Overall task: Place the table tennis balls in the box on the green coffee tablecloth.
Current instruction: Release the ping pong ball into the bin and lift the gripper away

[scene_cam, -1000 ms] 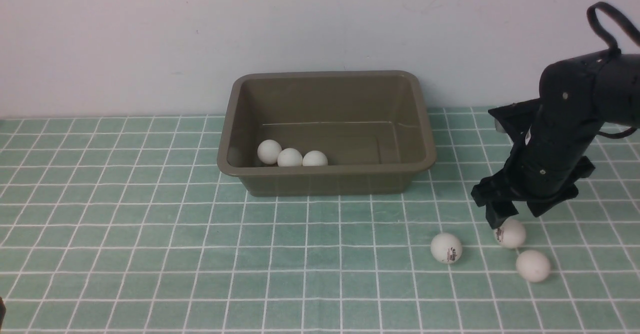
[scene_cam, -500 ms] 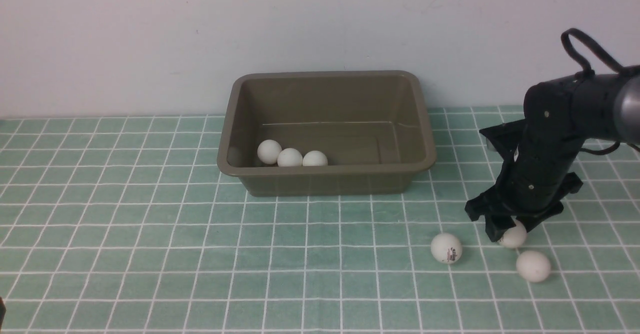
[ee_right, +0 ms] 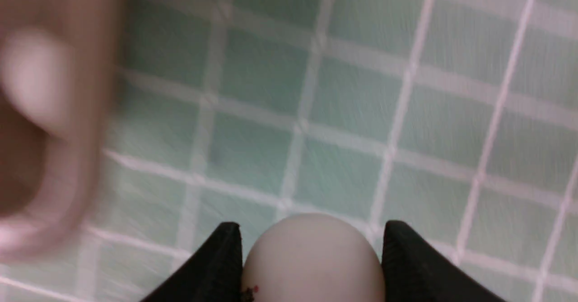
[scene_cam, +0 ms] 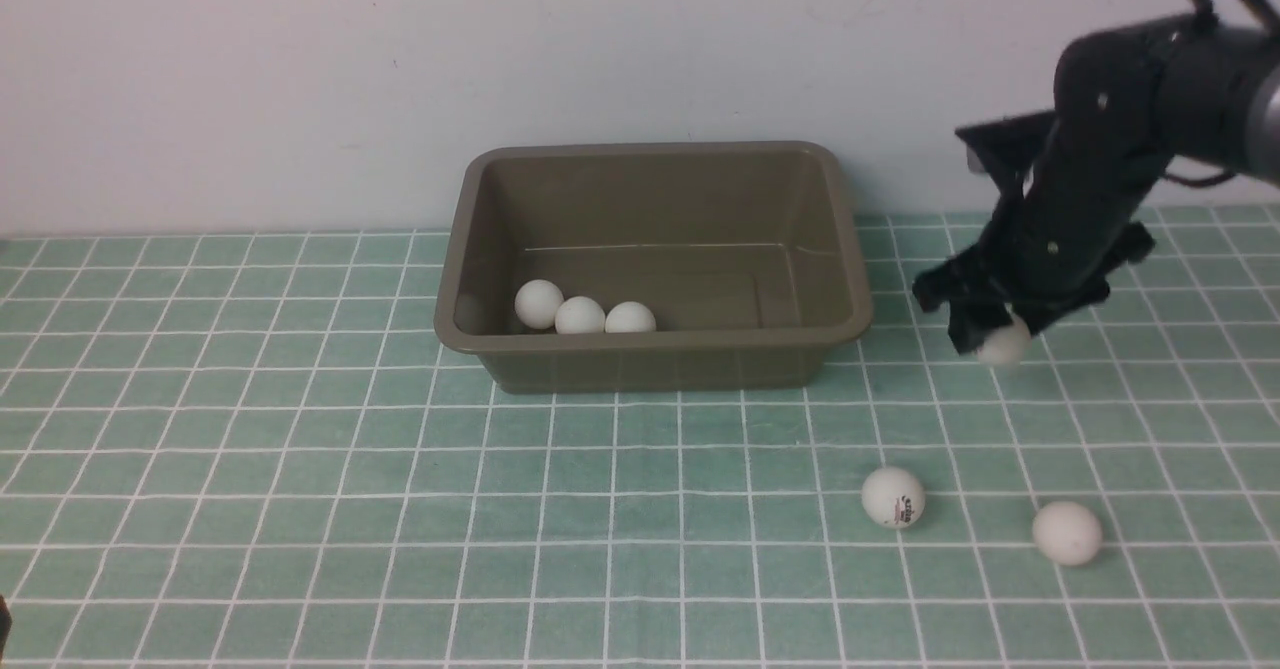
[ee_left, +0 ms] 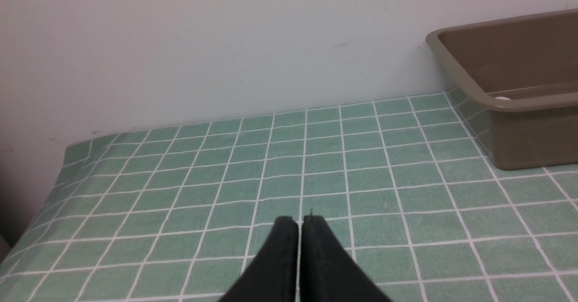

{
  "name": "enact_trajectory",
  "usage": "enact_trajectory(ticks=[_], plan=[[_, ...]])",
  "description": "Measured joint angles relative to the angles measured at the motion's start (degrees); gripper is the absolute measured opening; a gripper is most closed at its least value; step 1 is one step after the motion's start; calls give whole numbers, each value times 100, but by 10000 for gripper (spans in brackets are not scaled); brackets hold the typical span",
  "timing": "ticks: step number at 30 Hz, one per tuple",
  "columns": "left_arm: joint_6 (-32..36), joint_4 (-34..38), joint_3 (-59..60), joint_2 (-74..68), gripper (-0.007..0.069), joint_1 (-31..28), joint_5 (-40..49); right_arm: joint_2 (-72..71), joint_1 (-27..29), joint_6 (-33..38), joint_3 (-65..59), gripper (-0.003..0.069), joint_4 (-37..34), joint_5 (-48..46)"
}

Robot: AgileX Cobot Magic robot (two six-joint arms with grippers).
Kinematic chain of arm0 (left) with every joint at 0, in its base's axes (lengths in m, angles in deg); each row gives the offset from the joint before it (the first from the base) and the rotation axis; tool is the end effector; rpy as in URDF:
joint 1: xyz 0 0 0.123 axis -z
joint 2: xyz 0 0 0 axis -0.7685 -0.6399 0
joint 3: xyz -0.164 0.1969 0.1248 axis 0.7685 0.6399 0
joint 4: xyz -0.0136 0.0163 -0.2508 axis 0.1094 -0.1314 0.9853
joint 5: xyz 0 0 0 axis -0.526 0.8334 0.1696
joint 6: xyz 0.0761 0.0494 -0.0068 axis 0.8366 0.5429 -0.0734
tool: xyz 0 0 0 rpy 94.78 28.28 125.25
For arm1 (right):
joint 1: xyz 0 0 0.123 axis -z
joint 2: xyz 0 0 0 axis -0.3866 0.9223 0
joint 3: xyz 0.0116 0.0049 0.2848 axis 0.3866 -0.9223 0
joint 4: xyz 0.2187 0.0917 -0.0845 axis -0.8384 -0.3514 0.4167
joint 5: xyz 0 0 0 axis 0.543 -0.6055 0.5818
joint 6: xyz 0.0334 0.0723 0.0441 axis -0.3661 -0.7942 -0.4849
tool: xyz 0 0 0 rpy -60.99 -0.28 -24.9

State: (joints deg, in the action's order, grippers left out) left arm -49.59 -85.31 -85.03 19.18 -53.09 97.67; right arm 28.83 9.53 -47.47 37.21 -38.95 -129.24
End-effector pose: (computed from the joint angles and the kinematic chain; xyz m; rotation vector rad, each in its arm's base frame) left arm 0.0556 0.0035 0.1876 0.0236 1.6814 0.1100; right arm 0.4033 0.0935 0.2283 -0.3747 2.9089 0.0122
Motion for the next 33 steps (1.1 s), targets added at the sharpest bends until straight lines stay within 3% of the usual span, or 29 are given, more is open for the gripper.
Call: enact_trajectory(ticks=[8,12,17,33], plan=[[0,0,0,0,-8,0,0,49,-229,844,1291,360,-1322,63],[0,0,0,0,-8,0,0,295,-576,1115,1651,360,-1592,246],[0,0,0,0,-8,0,0,784,-824,1213,1813,360,-1634,626],[0,0,0,0,-8,0,0,1275,-824,1610,1877,402,-1673,1107]])
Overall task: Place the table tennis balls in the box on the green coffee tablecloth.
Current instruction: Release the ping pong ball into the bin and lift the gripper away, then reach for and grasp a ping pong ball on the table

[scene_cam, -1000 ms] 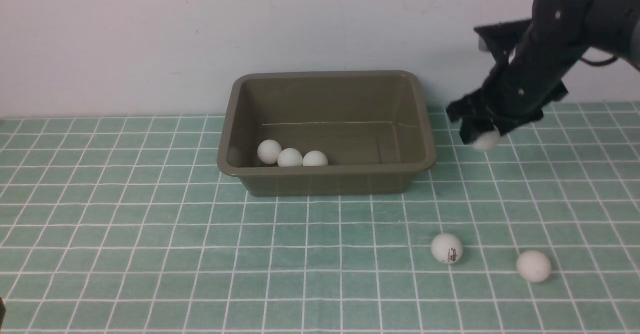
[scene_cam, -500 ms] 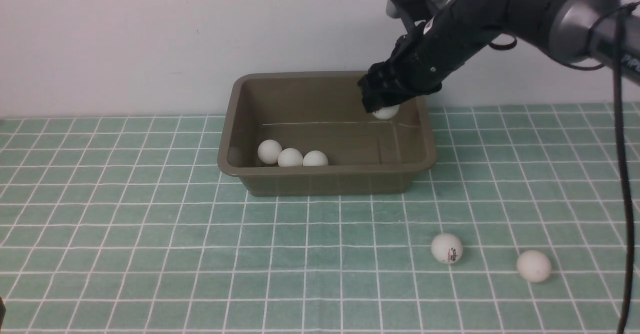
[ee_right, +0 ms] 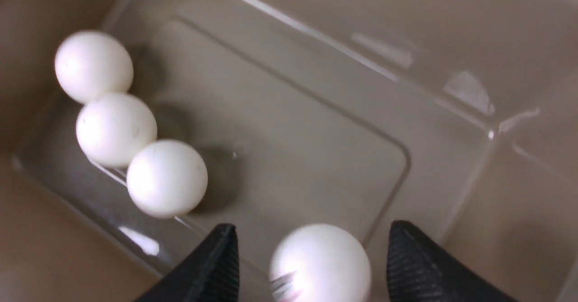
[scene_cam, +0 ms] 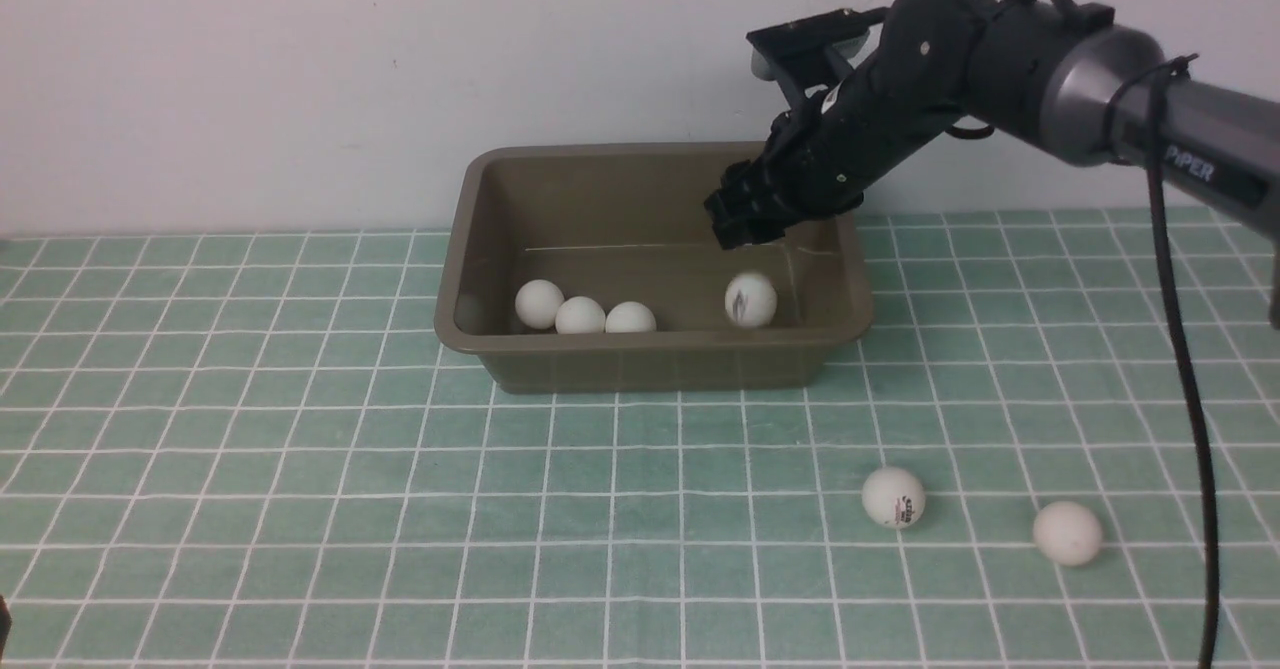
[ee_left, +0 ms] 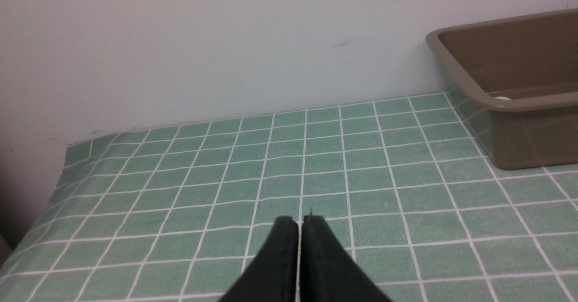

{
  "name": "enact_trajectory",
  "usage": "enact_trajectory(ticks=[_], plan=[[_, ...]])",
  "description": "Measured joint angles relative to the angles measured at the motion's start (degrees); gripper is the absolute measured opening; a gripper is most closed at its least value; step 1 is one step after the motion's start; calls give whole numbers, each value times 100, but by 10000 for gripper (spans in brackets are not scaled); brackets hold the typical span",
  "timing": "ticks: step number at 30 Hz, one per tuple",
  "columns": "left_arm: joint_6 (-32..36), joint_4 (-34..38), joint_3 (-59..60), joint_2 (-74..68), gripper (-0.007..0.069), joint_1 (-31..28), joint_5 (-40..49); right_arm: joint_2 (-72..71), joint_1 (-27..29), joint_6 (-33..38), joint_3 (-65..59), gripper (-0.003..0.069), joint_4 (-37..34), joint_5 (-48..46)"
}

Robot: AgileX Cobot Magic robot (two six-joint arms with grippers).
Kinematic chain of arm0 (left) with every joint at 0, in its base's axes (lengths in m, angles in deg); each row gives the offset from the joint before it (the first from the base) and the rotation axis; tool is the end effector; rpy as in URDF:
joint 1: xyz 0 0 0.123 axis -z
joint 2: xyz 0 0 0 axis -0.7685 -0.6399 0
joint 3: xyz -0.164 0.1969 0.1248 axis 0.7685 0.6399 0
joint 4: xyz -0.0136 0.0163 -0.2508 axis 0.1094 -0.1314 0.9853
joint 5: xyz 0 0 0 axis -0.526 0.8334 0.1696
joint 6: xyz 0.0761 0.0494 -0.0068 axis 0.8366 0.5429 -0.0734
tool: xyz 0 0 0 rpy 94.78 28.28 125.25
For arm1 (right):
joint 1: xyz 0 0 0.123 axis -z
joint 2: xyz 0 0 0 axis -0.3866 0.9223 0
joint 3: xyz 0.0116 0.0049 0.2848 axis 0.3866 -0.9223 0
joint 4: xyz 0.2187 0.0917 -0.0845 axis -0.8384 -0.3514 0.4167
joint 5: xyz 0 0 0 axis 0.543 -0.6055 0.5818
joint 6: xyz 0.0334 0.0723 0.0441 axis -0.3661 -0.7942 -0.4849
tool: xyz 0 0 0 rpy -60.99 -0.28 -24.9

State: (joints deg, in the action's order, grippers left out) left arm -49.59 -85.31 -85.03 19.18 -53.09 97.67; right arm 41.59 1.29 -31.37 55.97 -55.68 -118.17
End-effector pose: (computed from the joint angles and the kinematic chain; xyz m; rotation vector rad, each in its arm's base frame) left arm 0.0556 0.0035 0.1876 0.0236 1.6814 0.1100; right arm 0.4524 0.1986 0.2277 -0.7189 2.5241 0.3675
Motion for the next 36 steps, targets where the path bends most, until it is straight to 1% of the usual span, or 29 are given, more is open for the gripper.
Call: enact_trajectory(ticks=[3,6,9,10,11,14,19,24,28,29,31,33,35,36], plan=[[0,0,0,0,-8,0,0,0,0,13,118,405,-25,-42],[0,0,0,0,-8,0,0,0,0,13,547,405,58,-740],[0,0,0,0,-8,0,0,0,0,5,1197,405,401,-1768],[0,0,0,0,-8,0,0,0,0,-41,1378,405,540,-1913],[6,0,0,0,-8,0,0,-24,0,-187,1570,407,759,-2004],[17,0,0,0,-8,0,2,-144,5,-756,1703,406,1087,-2053],[17,0,0,0,-8,0,2,-416,5,-1243,1624,406,1253,-2100],[17,0,0,0,-8,0,2,-776,5,-1336,1265,406,1256,-2108],[17,0,0,0,-8,0,2,-1670,5,-1359,183,406,1262,-2102],[17,0,0,0,-8,0,2,-1714,5,-1359,56,406,1262,-2107],[17,0,0,0,-8,0,2,-2268,5,-1324,-822,406,1262,-2107],[17,0,0,0,-8,0,2,-2509,5,-1296,-1337,406,1262,-2107],[17,0,0,0,-8,0,2,-2592,5,-1273,-1597,406,1249,-2107],[17,0,0,0,-8,0,2,-2644,5,-1226,-2015,406,1165,-2084]])
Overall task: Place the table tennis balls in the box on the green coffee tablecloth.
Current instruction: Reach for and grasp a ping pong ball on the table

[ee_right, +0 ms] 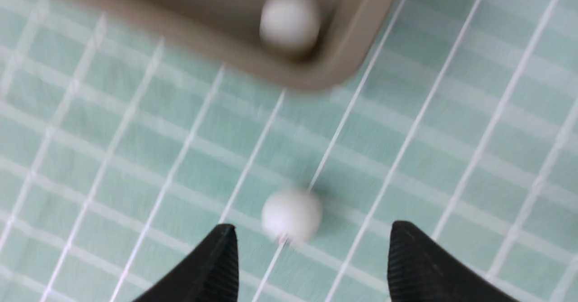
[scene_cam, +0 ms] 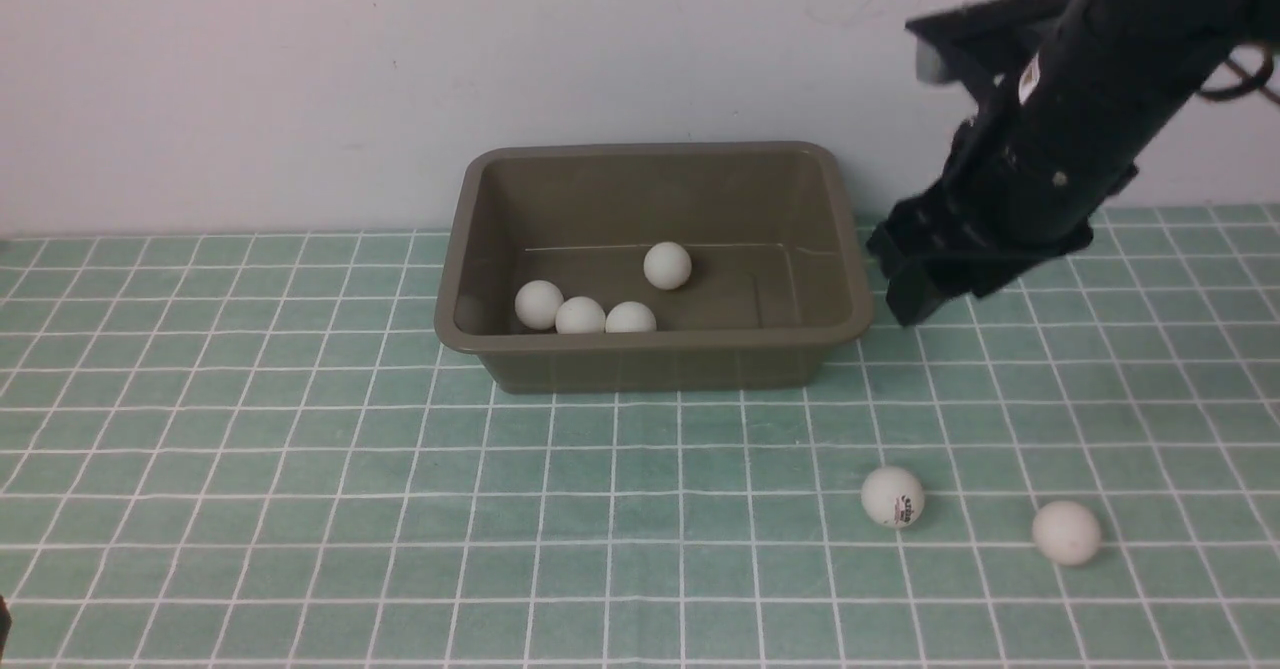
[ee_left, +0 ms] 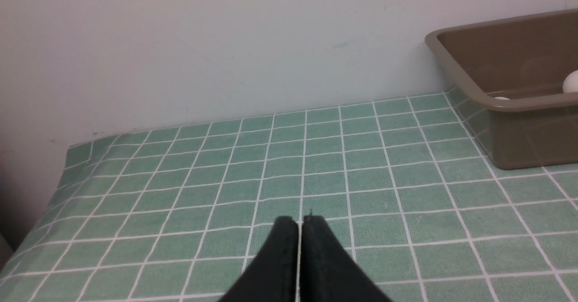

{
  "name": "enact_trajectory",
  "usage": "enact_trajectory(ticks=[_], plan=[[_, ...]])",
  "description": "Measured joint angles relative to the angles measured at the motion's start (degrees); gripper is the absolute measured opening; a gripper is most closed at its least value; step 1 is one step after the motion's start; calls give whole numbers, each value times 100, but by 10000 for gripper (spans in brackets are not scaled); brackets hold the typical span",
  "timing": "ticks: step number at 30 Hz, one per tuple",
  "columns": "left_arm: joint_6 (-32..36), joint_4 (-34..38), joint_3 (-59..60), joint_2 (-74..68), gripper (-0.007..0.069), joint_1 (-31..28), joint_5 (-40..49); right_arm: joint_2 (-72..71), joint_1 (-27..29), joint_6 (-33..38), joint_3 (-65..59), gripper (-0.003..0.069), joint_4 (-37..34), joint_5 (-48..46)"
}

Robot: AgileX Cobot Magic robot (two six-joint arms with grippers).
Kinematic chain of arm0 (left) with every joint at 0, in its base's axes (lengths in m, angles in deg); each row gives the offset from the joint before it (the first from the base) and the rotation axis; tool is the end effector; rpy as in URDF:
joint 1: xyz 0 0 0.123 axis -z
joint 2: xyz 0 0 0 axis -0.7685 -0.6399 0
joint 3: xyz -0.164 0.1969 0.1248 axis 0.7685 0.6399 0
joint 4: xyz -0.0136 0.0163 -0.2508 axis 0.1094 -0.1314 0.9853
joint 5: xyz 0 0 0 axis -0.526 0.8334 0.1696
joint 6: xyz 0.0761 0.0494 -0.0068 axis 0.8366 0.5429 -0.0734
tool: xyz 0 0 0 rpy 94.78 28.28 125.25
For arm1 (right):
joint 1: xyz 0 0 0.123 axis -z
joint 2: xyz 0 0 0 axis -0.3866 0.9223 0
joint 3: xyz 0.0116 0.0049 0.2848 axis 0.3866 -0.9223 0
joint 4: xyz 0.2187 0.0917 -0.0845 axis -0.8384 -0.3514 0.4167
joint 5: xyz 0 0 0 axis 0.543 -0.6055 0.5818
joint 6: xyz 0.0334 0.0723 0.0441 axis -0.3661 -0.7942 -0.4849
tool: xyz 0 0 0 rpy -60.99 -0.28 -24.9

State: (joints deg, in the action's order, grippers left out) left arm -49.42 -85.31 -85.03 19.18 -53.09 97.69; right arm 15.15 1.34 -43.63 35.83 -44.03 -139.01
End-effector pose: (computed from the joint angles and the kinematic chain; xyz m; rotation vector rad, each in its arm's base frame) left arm 0.0556 0.0035 0.1876 0.0261 1.6818 0.1122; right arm 0.3337 0.1377 0.3114 -0.6411 2.8262 0.1573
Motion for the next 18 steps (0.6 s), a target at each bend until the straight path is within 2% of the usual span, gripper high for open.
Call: enact_trajectory(ticks=[8,18], plan=[[0,0,0,0,-8,0,0,425,0,168,-1175,406,-406,878],[0,0,0,0,-8,0,0,1050,0,227,-1255,406,-427,1499]])
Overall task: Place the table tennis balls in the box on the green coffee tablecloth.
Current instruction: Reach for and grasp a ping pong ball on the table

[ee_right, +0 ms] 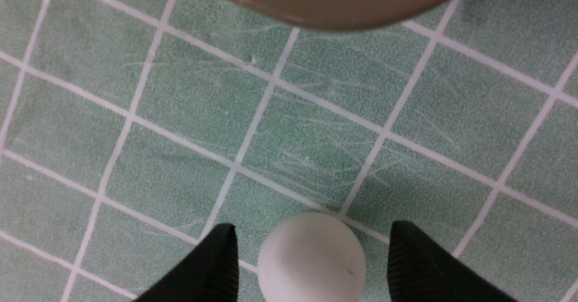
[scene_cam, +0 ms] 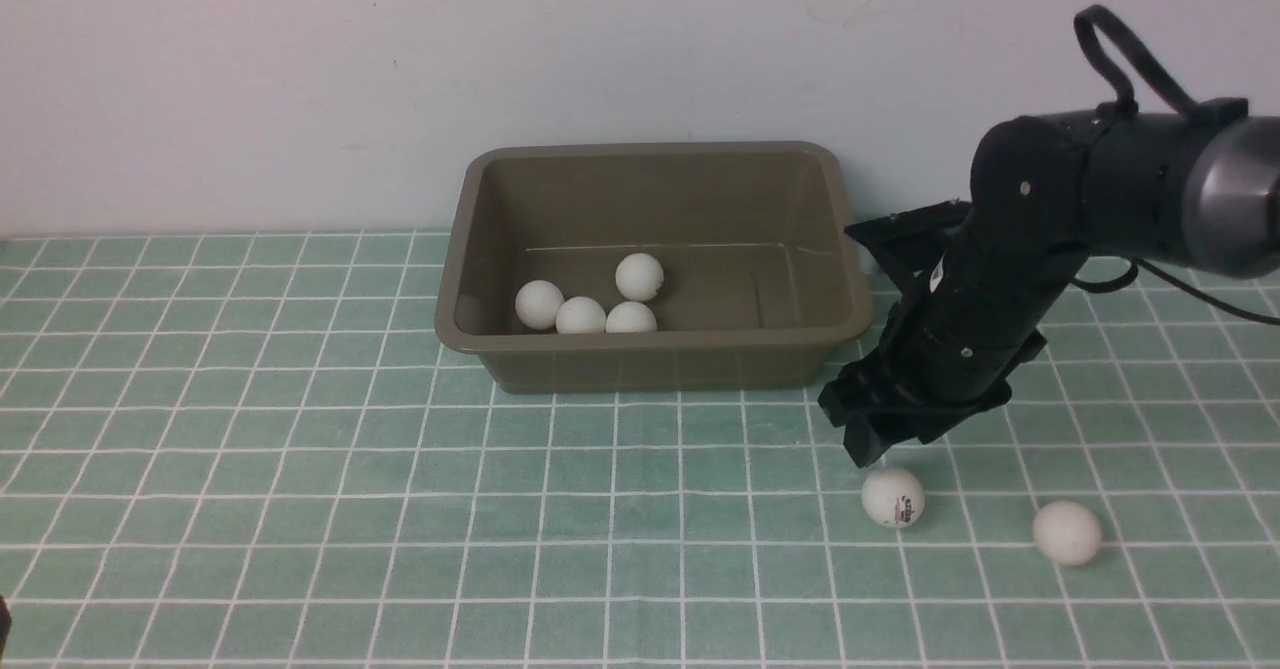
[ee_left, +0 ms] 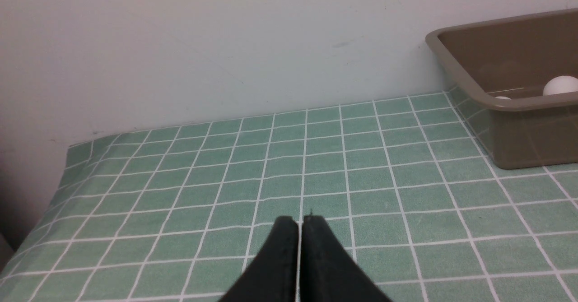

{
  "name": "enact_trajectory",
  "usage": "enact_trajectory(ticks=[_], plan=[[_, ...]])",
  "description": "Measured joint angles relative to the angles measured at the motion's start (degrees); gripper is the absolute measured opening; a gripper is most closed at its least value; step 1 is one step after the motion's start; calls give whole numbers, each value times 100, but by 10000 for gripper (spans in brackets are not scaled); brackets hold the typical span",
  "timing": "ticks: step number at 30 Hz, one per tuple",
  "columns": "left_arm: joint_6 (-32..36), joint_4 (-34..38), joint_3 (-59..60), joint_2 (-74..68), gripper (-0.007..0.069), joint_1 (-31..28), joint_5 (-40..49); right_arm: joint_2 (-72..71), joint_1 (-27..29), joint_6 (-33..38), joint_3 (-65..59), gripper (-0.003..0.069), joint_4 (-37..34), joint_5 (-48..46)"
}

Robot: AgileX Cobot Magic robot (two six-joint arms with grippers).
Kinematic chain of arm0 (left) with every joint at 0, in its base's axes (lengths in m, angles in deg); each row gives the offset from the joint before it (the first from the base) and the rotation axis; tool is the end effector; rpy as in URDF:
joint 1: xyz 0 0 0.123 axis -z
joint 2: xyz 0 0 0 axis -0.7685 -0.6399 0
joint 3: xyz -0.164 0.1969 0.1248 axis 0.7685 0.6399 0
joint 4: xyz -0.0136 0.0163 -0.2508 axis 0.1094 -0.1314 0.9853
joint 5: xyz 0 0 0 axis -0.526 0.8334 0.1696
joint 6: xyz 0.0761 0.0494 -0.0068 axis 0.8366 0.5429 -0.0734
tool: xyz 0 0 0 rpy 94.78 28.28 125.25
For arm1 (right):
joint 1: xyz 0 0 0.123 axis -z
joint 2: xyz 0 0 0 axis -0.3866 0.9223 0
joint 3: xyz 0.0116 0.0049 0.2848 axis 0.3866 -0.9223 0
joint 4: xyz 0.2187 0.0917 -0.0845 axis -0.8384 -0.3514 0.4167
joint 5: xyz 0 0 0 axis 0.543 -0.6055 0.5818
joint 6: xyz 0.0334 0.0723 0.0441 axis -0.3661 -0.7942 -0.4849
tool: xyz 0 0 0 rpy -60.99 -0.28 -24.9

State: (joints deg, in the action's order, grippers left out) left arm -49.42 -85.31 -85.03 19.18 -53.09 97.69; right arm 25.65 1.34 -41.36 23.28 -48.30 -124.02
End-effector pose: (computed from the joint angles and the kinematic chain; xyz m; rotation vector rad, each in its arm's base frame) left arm 0.0556 0.0035 0.1876 0.0261 1.6818 0.1122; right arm 0.3483 0.1486 0.1903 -0.6414 2.9707 0.2149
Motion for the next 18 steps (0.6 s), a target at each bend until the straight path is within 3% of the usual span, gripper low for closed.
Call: enact_trajectory(ticks=[18], plan=[[0,0,0,0,-8,0,0,304,0,0,-6,406,-30,-279]])
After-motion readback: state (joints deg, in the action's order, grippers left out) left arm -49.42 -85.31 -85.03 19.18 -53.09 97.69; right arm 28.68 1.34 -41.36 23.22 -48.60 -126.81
